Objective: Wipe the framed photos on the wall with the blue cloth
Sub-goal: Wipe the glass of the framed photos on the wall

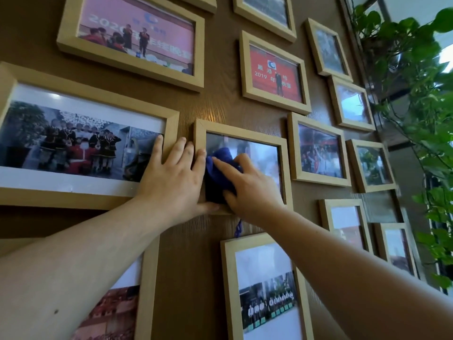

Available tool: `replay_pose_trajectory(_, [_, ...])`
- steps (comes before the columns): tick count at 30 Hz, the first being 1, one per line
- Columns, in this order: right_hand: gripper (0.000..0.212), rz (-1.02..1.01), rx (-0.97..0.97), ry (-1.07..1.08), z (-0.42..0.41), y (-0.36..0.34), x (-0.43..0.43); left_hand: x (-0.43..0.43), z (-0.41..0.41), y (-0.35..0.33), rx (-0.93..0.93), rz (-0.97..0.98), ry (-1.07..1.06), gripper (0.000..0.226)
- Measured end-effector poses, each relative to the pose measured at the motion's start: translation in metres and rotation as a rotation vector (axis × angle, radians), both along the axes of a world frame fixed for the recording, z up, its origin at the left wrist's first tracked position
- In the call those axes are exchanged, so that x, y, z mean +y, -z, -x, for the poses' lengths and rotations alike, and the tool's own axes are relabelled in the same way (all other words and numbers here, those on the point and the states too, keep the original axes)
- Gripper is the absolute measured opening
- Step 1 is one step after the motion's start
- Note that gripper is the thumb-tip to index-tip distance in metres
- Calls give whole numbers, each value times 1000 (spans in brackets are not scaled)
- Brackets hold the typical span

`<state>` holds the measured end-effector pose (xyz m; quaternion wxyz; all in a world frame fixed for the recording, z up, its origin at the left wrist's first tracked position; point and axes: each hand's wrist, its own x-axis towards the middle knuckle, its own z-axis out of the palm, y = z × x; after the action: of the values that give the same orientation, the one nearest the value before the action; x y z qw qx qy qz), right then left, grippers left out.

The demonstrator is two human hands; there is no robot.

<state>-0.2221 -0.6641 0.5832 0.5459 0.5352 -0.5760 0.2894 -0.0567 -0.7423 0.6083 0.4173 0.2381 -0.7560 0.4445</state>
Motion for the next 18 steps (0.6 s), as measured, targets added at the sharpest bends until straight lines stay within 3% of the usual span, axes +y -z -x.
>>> replay_pose_trajectory(4, [61,32,16,139,32,6,21,-2,0,0,-6,-4,9,116])
replay_pose_trajectory(8, [58,75,-225,310,73,12,43,-1,1,0,-14,-2,-3,116])
replay_pose_trajectory(11, [57,53,-257,338,77,16,46,-2,1,1,-12,-1,4,115])
replay_pose_trajectory(18, [60,-110,182,131,6,22,23,-3,1,-1,-24,-33,22,120])
